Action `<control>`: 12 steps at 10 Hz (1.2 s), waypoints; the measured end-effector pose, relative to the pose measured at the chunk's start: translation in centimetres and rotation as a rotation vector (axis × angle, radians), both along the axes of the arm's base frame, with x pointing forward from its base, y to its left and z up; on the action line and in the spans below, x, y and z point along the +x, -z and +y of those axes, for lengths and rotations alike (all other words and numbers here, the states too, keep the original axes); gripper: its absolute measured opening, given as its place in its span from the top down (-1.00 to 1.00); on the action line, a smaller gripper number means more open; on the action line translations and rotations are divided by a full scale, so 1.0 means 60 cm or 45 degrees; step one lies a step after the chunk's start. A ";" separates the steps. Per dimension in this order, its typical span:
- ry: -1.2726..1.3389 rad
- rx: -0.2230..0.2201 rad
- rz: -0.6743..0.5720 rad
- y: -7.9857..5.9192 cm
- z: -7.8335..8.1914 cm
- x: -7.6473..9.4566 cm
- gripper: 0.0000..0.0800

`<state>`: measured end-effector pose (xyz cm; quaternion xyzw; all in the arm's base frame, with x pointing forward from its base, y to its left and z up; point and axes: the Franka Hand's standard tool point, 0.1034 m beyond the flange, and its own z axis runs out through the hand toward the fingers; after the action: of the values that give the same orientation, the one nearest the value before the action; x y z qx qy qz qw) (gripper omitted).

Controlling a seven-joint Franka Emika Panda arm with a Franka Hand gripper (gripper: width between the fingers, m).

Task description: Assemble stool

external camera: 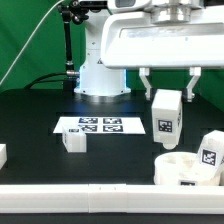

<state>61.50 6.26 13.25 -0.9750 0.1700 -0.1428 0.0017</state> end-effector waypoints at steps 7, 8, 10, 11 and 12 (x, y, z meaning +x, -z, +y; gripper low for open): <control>-0.212 -0.084 -0.062 -0.002 0.033 -0.001 0.15; -0.260 -0.104 -0.089 0.002 0.023 -0.004 0.15; -0.332 -0.143 -0.161 0.003 -0.010 -0.005 0.15; -0.318 -0.133 -0.156 0.005 -0.022 -0.007 0.15; -0.326 -0.129 -0.155 0.007 -0.012 -0.008 0.15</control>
Offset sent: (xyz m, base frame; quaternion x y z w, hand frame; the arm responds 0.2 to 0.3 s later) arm 0.0000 0.0000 0.0000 0.0000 0.0000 0.0000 1.0000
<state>61.02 5.51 12.85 -0.9771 0.0366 -0.2086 -0.0190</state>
